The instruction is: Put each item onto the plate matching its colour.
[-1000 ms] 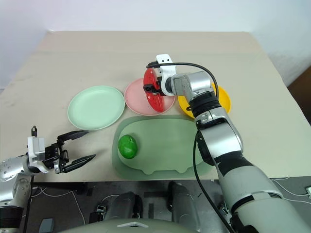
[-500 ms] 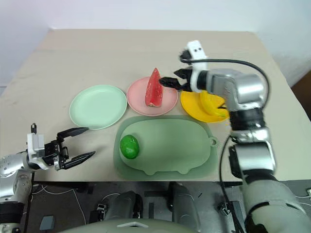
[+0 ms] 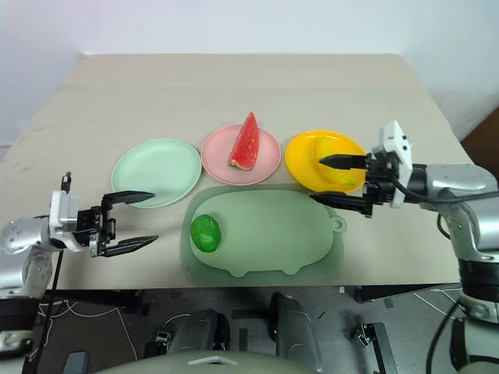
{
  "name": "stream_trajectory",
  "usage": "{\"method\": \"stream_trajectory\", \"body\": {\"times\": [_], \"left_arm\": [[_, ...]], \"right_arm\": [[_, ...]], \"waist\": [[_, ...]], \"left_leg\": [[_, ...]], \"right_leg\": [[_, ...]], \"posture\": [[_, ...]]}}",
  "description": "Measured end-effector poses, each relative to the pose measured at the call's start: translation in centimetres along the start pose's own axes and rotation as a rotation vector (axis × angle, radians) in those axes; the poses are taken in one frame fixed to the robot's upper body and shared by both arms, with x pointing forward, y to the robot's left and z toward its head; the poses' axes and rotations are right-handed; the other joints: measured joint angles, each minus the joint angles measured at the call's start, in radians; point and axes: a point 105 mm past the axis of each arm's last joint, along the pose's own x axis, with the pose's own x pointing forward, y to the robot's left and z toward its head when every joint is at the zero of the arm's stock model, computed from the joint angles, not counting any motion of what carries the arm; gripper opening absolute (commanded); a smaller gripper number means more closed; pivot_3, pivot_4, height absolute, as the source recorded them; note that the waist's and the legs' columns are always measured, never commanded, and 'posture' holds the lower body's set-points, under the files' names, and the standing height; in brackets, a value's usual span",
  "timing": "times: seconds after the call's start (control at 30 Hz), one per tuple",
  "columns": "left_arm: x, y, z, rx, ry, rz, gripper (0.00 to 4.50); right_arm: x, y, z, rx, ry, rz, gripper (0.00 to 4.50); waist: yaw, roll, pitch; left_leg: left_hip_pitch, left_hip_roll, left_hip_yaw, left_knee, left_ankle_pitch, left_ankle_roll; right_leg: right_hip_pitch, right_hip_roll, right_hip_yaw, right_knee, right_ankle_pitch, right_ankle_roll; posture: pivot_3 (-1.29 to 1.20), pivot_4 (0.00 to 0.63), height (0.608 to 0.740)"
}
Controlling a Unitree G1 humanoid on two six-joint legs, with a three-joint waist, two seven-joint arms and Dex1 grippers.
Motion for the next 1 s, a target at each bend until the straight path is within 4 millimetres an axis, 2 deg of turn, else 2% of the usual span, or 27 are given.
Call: {"method": "stream_trajectory", "body": {"times": [0.1,0.33,0.7,1.0], "left_arm": [[0.7,0.6,0.2,0.010,0.001,-0.059,4.50],[2.0,1.6,0.4,0.015,0.029,-0.157,4.50],[5.8,2.3,0.4,0.032,0.125,-0.402,4.50],[7.8,2.3,-0.5,0.030,0.166,-0.521,4.50]], "right_arm": [[-0.3,1.2,-1.0,-0.032,0.001,0.050,4.46],[-1.4,2.5,-2.6,-0.113,0.016,0.082,4.46],[-1.4,2.7,-2.7,-0.136,0.003,0.052,4.46],[-0.6,3.1,-2.9,-0.132,-0.017,0.020,4.46]], "waist": [[0.004,0.000,0.000],[0.006,0.000,0.000],[0.018,0.000,0.000],[0.028,0.000,0.000]], "left_leg": [[-0.001,-0.001,0.000,0.000,0.000,0.000],[-0.001,-0.001,0.001,0.001,0.000,0.000],[-0.001,-0.002,0.002,0.002,0.000,-0.001],[-0.002,-0.002,0.002,0.004,0.000,-0.001]], "right_leg": [[-0.001,0.001,0.000,0.000,0.000,0.000],[0.000,0.000,0.000,0.000,0.000,0.000],[0.000,0.000,0.000,0.001,0.000,0.000],[0.000,0.001,0.001,0.001,0.000,0.000]], "posture": [[0.00,0.150,0.736],[0.00,0.150,0.736],[0.00,0.150,0.736],[0.00,0.150,0.736]]}}
